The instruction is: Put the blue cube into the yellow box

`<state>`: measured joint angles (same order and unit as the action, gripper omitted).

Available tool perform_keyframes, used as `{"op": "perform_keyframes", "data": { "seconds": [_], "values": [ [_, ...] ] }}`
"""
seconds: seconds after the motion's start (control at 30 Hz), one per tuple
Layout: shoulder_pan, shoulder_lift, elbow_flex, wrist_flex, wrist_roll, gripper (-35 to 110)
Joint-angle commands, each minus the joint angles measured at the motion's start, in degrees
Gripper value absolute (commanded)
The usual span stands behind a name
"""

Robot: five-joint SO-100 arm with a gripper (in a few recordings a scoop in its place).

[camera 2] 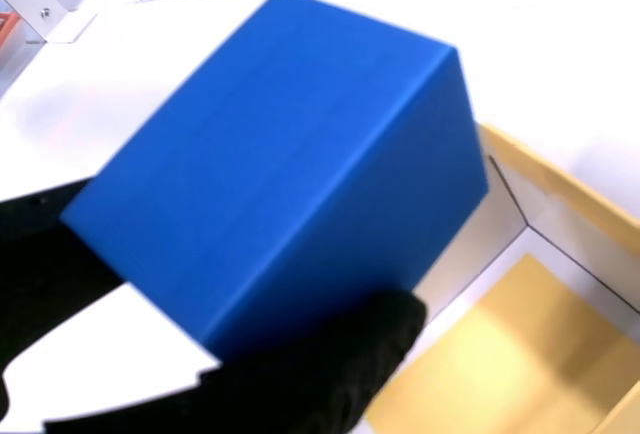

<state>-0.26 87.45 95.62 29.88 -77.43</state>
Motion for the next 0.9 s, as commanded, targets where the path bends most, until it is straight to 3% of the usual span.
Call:
{"op": "perform_keyframes", "data": {
  "seconds": [0.0,0.87],
  "values": [
    [-0.6,0.7,-8.7,0.5,-1.3,19],
    [-0.9,-12.6,-12.1,-2.9,-11.4,22]
  ]
}}
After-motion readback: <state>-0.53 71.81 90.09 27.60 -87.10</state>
